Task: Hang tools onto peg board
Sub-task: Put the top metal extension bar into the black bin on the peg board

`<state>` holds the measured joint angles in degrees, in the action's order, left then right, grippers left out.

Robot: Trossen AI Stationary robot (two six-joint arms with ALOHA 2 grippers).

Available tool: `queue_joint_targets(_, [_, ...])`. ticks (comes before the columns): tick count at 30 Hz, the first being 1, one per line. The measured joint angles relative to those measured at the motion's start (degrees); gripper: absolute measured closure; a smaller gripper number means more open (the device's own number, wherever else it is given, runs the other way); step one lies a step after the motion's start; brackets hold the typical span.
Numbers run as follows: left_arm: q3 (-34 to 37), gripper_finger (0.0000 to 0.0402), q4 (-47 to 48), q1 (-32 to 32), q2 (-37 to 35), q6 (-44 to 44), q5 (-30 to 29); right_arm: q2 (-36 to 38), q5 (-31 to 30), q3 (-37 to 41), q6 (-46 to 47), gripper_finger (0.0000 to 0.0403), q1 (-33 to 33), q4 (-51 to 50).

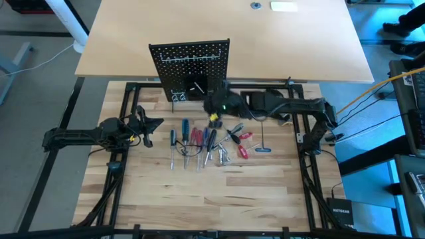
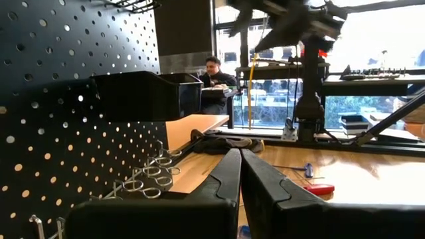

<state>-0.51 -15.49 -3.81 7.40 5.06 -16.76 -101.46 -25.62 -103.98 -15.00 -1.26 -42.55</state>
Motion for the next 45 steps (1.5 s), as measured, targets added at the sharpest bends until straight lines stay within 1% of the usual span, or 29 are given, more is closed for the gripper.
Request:
queue_joint_targets(7, [0.0, 0.04, -0.02, 0.0, 0.0, -0.09, 0.01, 0.14, -0.33, 0.44, 9.53, 0.0221, 7.14, -14.31])
queue_joint_targets(10, [0.0, 0.04, -0.07, 0.0, -0.02, -0.11, -0.01, -0.06, 0.3, 2.72, 13.69, 0.0221, 9.05, -17.12])
queue_joint_targets(14, [0.0, 0.04, -0.09, 0.0, 0.0, -0.11, 0.01, -0.1, 4.34, 7.29, 17.87, 0.0221, 10.67, -17.45])
queue_joint_targets(17, [0.0, 0.04, -0.11, 0.01, -0.01, -0.11, 0.0, -0.1, 5.74, 11.35, 19.37, 0.0221, 11.53, -17.32])
queue_joint_targets(22, [0.0, 0.04, -0.17, 0.01, -0.01, 0.1, -0.01, -0.1, 5.72, 17.95, 22.12, 0.0221, 11.37, -14.48])
queue_joint_targets(26, [0.0, 0.04, -0.17, 0.02, 0.0, 0.13, -0.01, -0.1, 5.75, 23.11, 22.9, 0.0221, 10.94, -7.92])
queue_joint_targets(30, [0.0, 0.04, -0.17, 0.01, 0.0, 0.15, 0.0, -0.12, 6.41, 27.21, 24.98, 0.0221, 10.98, -3.38])
queue_joint_targets(34, [0.0, 0.04, -0.17, 0.02, -0.02, 0.19, 0.01, -0.12, 7.47, 30.37, 28.51, 0.0221, 10.57, 1.0])
queue_joint_targets(39, [0.0, 0.04, -0.17, 0.0, -0.01, 0.28, 0.0, -0.12, 12.16, 33.33, 33.4, 0.0221, 9.32, 6.11])
queue_joint_targets(45, [0.0, 0.04, -0.17, 0.0, -0.02, 0.28, -0.01, -0.12, 12.84, 36.77, 38.13, 0.0221, 7.8, 9.55])
